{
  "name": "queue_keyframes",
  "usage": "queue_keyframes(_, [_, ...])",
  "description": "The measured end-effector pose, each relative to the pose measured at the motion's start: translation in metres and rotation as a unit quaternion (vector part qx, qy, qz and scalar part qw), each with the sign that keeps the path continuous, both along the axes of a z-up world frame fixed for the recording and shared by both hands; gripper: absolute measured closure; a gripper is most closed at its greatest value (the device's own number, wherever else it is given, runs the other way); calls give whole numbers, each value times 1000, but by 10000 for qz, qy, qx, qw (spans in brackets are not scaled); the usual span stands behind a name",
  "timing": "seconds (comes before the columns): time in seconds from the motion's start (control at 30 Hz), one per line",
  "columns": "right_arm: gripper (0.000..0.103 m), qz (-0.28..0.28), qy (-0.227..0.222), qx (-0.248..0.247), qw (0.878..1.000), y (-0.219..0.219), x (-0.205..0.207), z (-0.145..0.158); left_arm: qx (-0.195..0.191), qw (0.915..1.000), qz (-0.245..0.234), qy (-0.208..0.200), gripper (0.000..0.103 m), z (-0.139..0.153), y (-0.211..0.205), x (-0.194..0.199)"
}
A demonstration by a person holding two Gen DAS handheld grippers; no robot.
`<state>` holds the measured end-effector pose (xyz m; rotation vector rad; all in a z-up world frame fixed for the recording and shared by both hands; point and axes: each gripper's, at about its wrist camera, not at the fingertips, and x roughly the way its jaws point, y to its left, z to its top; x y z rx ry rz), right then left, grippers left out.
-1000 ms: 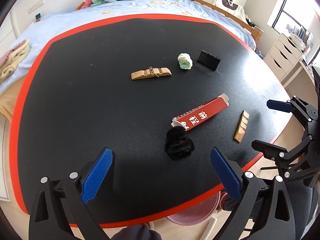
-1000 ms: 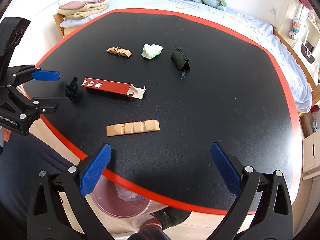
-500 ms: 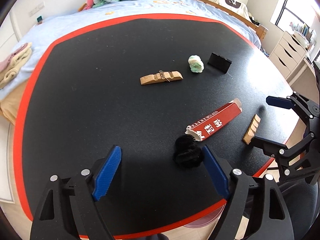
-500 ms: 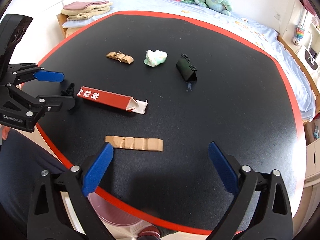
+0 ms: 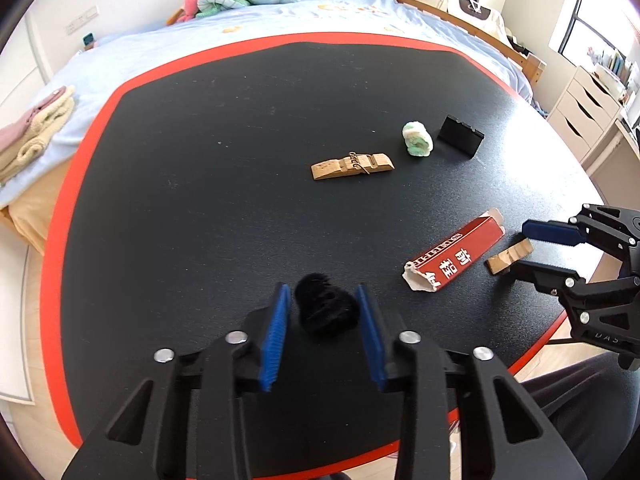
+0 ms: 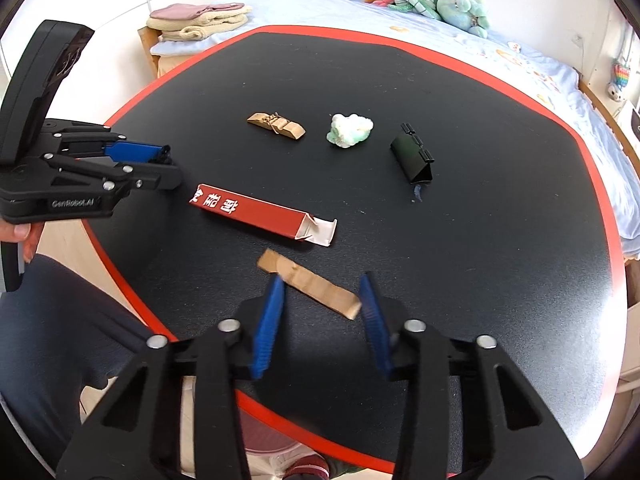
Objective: Collect trash
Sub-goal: 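Close the left tool on the black cloth while the right tool grasps the wooden strip, then carry the cloth and wooden strip over the pink wastebasket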
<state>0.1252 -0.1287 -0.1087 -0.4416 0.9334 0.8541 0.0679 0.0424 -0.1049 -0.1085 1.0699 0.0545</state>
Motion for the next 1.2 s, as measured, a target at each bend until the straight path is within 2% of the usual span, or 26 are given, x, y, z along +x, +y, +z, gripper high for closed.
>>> queue_keyframes(0.03, [79, 26, 21, -11, 10000, 0, -1, 0, -12, 10000, -3, 2, 76, 0, 1, 0])
queue_keyframes(0.13, [88, 94, 46, -62, 9999, 2, -3, 1, -40, 10000, -17, -8, 78, 0, 2, -2])
queue_keyframes(0.67, [90, -153, 66, 134, 9998, -10, -12, 7, -258, 9995, -136, -132, 81, 8, -1, -14])
queue_keyframes(1.2, [90, -343, -8, 512, 9981, -39, -60, 45, -413, 9960, -687, -393, 81, 42, -40, -54])
